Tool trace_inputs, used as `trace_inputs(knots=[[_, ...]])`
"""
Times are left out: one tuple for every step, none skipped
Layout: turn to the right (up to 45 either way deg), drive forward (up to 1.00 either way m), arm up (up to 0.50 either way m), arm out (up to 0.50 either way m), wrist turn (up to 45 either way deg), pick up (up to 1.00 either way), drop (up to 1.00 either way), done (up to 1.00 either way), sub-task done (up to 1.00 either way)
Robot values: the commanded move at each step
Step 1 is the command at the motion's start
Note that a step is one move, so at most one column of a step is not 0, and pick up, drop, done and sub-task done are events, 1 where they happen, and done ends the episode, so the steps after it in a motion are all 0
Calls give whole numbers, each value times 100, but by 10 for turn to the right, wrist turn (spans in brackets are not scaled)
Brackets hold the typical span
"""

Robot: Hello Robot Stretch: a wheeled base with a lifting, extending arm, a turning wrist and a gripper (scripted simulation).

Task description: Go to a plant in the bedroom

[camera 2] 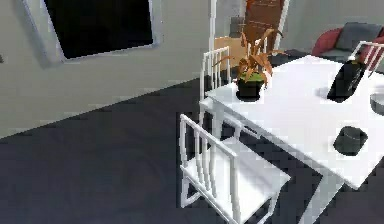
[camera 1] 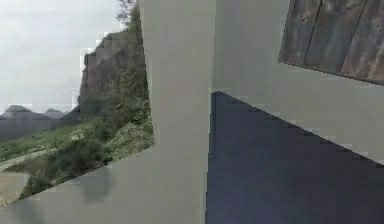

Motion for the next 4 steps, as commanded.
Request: trace_inputs(knots=[[450, 0, 0, 0, 0, 0, 0, 0, 0], [90, 0, 0, 0, 0, 0, 0, 0, 0], [0, 95, 0, 0, 0, 0, 0, 0, 0], [450, 0, 0, 0, 0, 0, 0, 0, 0]])
